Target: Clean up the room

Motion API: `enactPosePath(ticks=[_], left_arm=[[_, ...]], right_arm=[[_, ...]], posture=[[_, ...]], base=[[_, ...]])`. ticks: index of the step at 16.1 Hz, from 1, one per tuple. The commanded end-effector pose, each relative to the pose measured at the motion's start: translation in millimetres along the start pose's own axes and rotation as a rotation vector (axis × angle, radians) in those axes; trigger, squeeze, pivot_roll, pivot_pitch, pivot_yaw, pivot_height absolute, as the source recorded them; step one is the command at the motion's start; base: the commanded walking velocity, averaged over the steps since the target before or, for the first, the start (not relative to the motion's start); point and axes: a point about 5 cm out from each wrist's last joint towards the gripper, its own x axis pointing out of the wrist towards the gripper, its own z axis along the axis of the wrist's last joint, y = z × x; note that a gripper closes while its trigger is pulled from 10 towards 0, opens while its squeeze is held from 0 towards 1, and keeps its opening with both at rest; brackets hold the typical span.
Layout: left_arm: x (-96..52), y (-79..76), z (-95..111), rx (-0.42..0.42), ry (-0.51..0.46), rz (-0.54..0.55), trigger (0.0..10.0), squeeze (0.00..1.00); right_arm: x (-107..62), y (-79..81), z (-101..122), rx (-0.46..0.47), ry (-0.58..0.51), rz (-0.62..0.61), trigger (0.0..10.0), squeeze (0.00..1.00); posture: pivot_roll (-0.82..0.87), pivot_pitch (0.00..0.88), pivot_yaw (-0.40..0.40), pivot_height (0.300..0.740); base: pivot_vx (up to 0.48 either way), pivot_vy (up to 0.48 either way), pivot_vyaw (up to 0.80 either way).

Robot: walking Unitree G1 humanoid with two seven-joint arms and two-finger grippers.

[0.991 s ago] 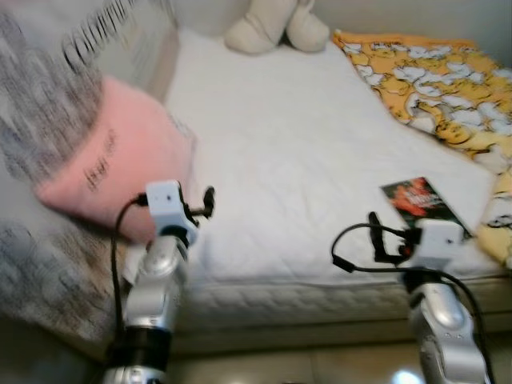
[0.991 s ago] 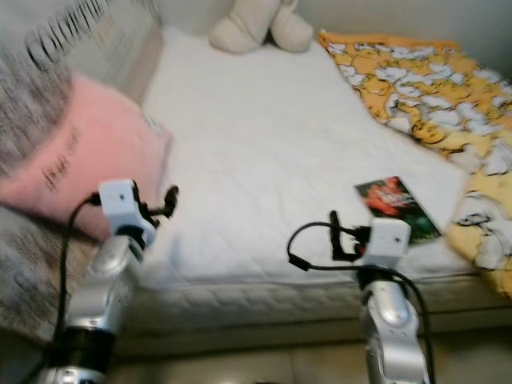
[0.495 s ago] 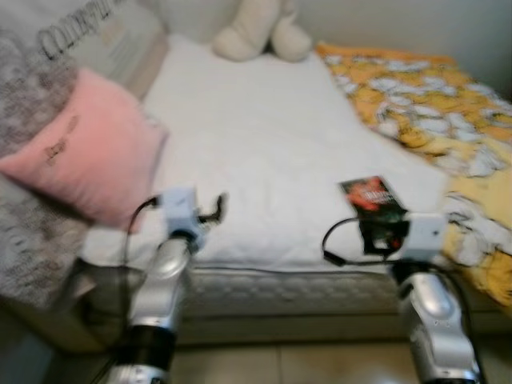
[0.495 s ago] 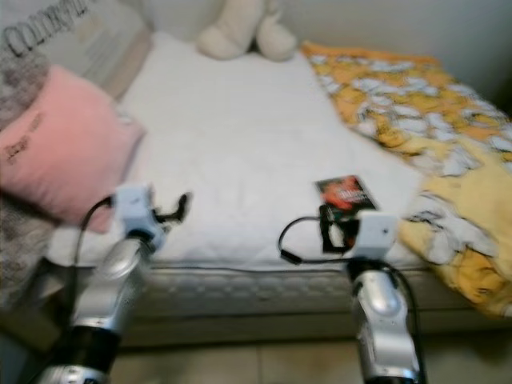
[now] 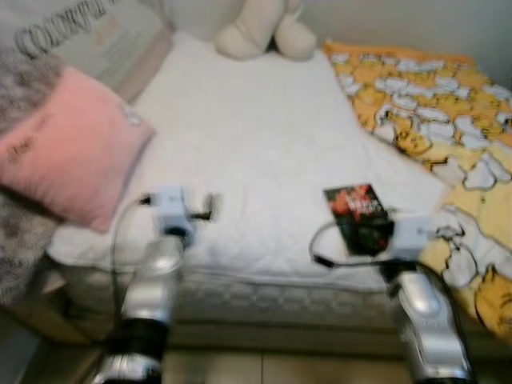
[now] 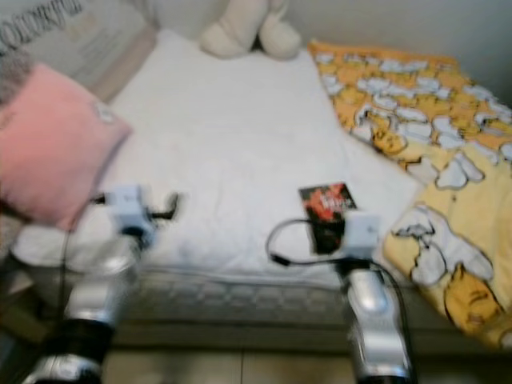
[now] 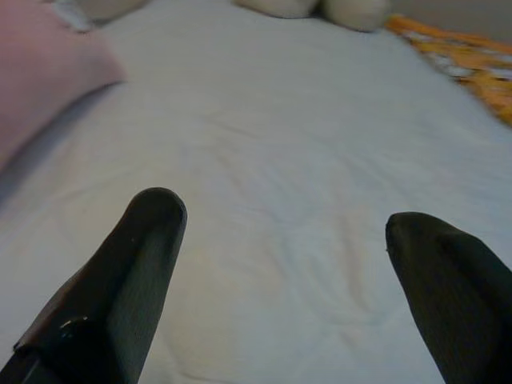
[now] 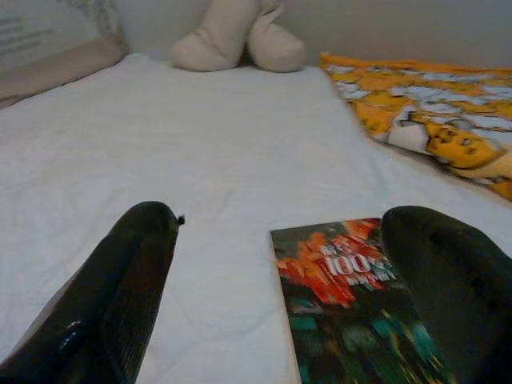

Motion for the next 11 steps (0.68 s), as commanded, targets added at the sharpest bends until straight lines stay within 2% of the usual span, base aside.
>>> enactPosePath(ticks=[1,4,7,11], left_arm=[[4.8,-22.1,2,-0.006,-0.007,-0.075,10.0,0.00],[3.2,-29.4,5,-0.012,-0.027,-0.114,10.0,0.00],[-2.2,-35.0,4,-0.050,-0.048,-0.167,10.0,0.00],[-8.1,-37.7,5,-0.027,-0.070,-0.206,10.0,0.00]], right_arm=[[-3.1,-12.2,1,-0.013,-0.010,-0.044,10.0,0.00],[-3.6,-13.4,2,-0.009,-0.013,-0.052,10.0,0.00],[-4.1,-12.5,1,-0.014,-0.013,-0.045,10.0,0.00],[-4.4,-8.7,-2,-0.010,-0.003,-0.033,10.0,0.00]], posture=[[-0.11,0.000,-0.029,0.740],[-0.11,0.000,-0.029,0.740],[-0.11,0.000,-0.033,0.740],[-0.09,0.000,-0.032,0.740]], base=[[0.379,-0.292,0.00],[0.377,-0.293,0.00],[0.295,-0.374,0.00],[0.282,-0.385,0.00]])
